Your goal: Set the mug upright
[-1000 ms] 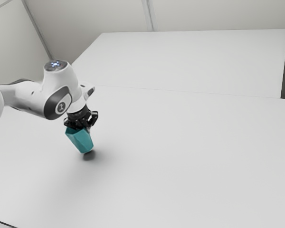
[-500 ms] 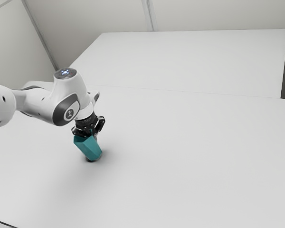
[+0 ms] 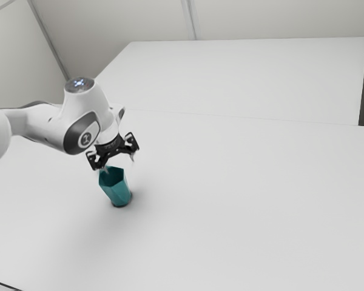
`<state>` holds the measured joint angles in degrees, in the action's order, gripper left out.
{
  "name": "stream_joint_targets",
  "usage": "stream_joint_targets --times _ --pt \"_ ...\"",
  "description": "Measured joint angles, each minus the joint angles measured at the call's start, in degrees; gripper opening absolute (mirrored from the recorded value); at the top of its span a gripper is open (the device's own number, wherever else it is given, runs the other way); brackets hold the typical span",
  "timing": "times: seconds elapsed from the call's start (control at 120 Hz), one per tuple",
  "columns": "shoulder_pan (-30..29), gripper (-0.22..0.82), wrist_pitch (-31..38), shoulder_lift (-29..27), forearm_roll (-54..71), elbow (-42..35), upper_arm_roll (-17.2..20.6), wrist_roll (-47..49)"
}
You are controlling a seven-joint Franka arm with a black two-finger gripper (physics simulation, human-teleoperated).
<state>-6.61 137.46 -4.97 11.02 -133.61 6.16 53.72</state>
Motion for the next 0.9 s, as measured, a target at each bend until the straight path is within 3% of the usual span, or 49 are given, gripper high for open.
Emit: stream_joint_targets --times 0.3,0.9 --pt "1.32 0.58 -6.87 -3.18 -0.2 4.26 1.04 -0.34" --pt "1.65 0.6 -26.23 -2.4 -3.17 24.1 2.35 -23.93"
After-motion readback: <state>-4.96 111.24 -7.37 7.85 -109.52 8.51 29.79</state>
